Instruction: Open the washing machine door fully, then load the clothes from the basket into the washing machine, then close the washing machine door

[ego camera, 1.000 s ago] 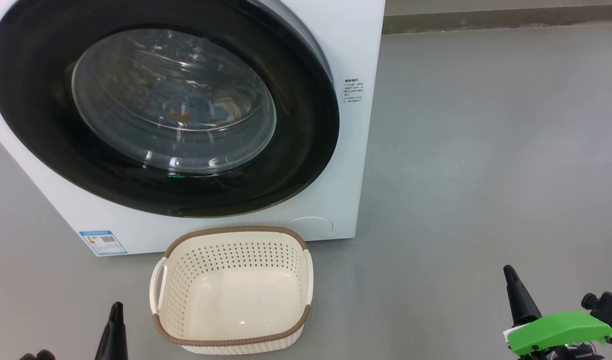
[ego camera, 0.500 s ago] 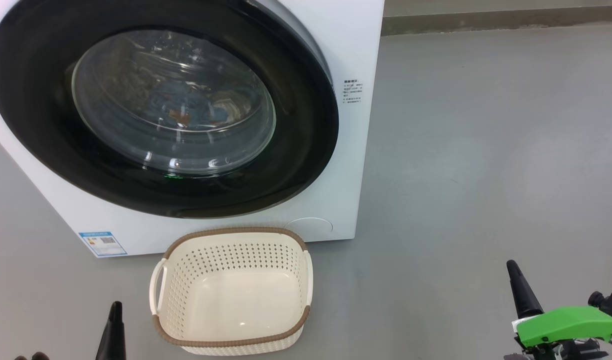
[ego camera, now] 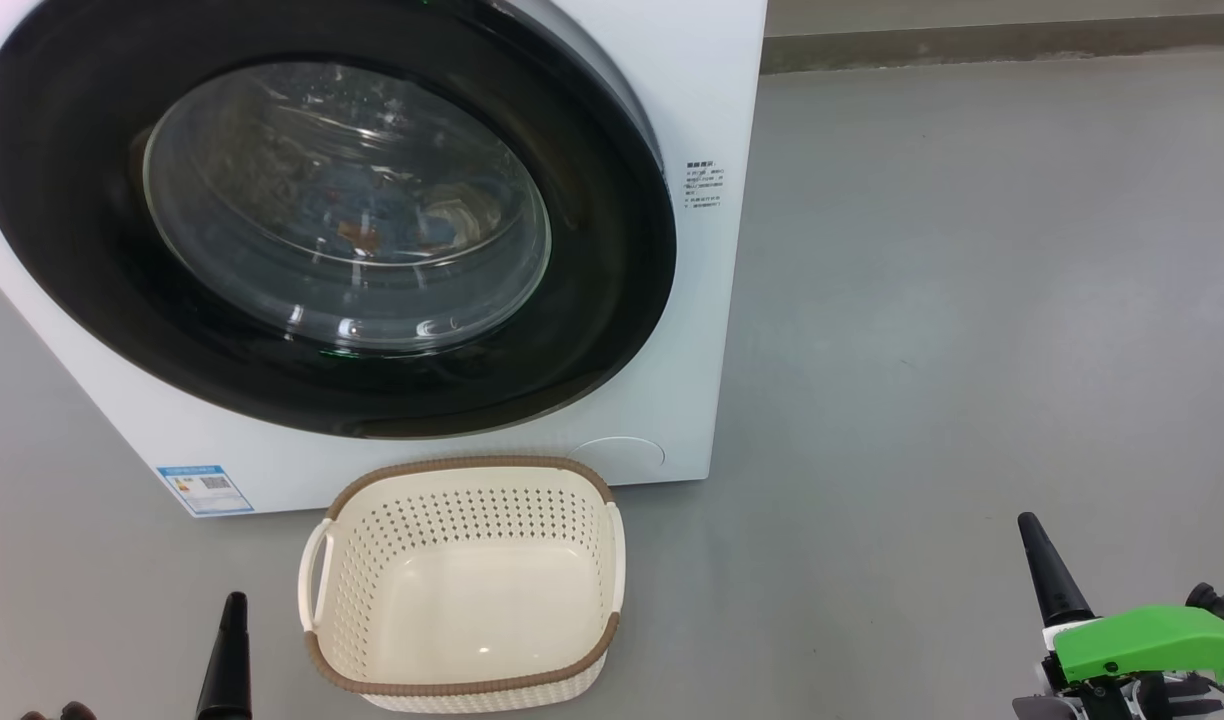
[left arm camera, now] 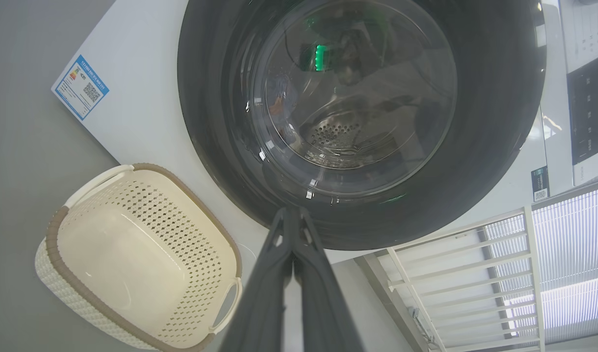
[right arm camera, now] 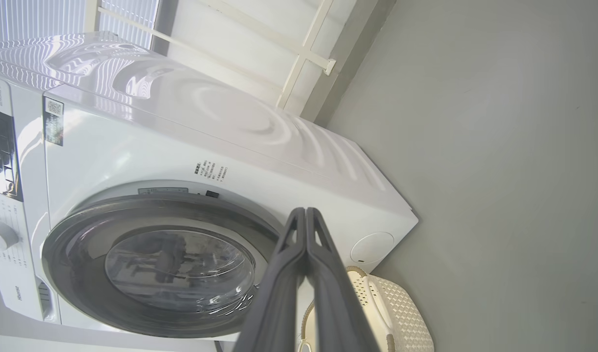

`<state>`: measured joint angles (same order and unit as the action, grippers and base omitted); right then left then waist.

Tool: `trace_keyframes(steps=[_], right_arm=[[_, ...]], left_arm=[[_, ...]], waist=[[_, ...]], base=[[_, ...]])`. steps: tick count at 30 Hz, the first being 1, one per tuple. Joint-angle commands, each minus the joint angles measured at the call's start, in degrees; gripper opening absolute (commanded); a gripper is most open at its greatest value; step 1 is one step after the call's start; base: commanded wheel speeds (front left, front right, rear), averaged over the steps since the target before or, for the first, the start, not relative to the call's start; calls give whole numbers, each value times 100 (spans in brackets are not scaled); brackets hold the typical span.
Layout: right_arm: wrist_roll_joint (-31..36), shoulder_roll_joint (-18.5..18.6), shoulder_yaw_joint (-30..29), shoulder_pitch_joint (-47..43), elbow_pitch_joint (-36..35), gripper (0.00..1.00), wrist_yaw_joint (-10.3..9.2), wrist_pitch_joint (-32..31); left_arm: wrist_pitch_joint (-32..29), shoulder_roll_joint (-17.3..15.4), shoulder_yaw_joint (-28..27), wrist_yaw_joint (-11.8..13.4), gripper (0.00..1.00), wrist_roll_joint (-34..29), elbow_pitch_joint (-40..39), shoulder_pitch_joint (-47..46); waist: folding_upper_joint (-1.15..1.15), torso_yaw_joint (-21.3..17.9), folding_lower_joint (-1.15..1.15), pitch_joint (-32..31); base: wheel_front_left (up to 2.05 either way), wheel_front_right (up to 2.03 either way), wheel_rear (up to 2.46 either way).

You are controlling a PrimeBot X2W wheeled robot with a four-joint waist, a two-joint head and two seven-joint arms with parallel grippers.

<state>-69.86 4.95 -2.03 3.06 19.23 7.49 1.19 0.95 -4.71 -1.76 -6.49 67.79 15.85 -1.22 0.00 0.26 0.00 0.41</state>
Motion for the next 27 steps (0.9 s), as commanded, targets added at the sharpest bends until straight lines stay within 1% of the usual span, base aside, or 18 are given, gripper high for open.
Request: trace_keyframes(steps=[1, 27], right_arm=[[-182, 28, 33, 270, -180, 0, 0, -49], [-1499, -111, -268, 350, -358, 0, 0, -501]], left_arm=[[-34, -62, -156, 28, 0, 152, -184, -274], [-488, 94, -367, 71, 0, 1609, -301, -424]], waist=[[0, -1, 0, -1], [0, -18, 0, -31]], base=[[0, 0, 0], [0, 0, 0]])
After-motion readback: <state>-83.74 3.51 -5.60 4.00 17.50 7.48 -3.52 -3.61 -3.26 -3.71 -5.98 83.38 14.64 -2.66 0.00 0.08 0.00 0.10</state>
